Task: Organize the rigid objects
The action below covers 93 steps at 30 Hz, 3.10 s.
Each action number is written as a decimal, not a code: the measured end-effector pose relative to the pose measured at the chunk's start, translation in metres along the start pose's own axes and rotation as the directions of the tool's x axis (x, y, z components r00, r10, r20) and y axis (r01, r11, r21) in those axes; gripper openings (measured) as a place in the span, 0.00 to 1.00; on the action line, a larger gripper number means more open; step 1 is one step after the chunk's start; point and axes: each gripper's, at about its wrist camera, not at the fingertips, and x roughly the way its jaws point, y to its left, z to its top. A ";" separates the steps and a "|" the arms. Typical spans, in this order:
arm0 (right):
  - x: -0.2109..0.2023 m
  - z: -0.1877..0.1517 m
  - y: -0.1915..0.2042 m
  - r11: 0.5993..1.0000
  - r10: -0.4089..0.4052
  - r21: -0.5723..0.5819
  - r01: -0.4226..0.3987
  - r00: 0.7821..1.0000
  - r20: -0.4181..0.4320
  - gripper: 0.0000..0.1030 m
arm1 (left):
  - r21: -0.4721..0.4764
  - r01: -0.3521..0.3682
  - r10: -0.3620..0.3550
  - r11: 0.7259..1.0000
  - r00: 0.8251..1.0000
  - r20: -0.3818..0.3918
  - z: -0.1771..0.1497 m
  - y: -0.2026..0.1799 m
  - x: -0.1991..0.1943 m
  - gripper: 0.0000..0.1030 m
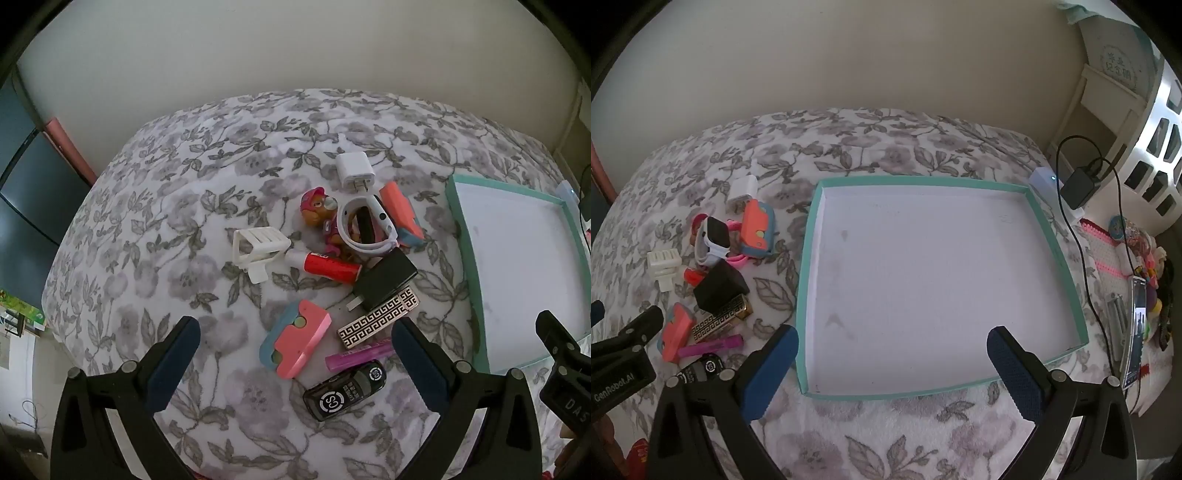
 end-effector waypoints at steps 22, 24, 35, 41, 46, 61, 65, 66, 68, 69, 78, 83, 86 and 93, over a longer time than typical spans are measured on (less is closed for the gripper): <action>0.002 0.000 0.001 1.000 -0.007 -0.008 0.007 1.000 -0.012 1.00 | 0.007 -0.007 0.007 1.000 1.000 0.005 0.000 -0.001 -0.001 1.00; 0.002 0.000 0.001 1.000 -0.008 -0.008 0.008 1.000 -0.012 1.00 | 0.007 -0.007 0.007 1.000 1.000 0.005 0.000 -0.001 -0.001 1.00; 0.003 0.000 0.002 1.000 -0.011 -0.011 0.011 1.000 -0.015 1.00 | 0.007 -0.008 0.008 1.000 1.000 0.005 0.000 -0.001 -0.001 1.00; 0.004 0.000 0.002 1.000 -0.013 -0.012 0.012 1.000 -0.016 1.00 | 0.007 -0.008 0.008 1.000 1.000 0.005 0.000 -0.001 -0.001 1.00; 0.004 -0.001 0.002 1.000 -0.013 -0.012 0.012 1.000 -0.017 1.00 | 0.007 -0.008 0.008 1.000 1.000 0.005 0.000 -0.001 -0.001 1.00; 0.005 -0.001 0.002 1.000 -0.014 -0.013 0.014 1.000 -0.019 1.00 | 0.007 -0.009 0.009 1.000 1.000 0.005 0.000 -0.001 -0.001 1.00; 0.005 -0.001 0.002 1.000 -0.014 -0.014 0.014 1.000 -0.019 1.00 | 0.007 -0.009 0.009 1.000 1.000 0.005 0.000 -0.001 -0.001 1.00; 0.005 -0.001 0.002 1.000 -0.014 -0.014 0.014 1.000 -0.019 1.00 | 0.007 -0.009 0.009 1.000 1.000 0.005 0.000 -0.001 -0.001 1.00; 0.006 -0.002 0.002 1.000 -0.014 -0.014 0.014 1.000 -0.020 1.00 | 0.007 -0.009 0.009 1.000 1.000 0.006 0.000 -0.001 -0.001 1.00; 0.006 -0.002 0.002 1.000 -0.014 -0.014 0.014 1.000 -0.020 1.00 | 0.008 -0.009 0.009 1.000 1.000 0.006 0.000 -0.001 -0.001 1.00; 0.006 -0.001 0.002 1.000 -0.015 -0.015 0.015 1.000 -0.022 1.00 | 0.008 -0.006 0.006 1.000 1.000 0.006 0.001 -0.002 -0.001 1.00; 0.005 0.000 0.002 1.000 0.000 -0.011 0.000 1.000 -0.008 1.00 | -0.025 0.024 -0.024 0.999 1.000 0.012 0.006 0.008 -0.008 1.00; -0.001 0.001 0.003 0.998 0.056 0.000 -0.056 0.998 0.019 1.00 | -0.062 0.007 -0.006 0.998 1.000 0.018 0.013 0.026 -0.011 1.00; -0.007 0.005 0.035 0.982 0.182 -0.059 -0.181 0.983 0.008 1.00 | -0.117 -0.040 0.044 0.992 0.998 0.034 0.030 0.076 -0.018 1.00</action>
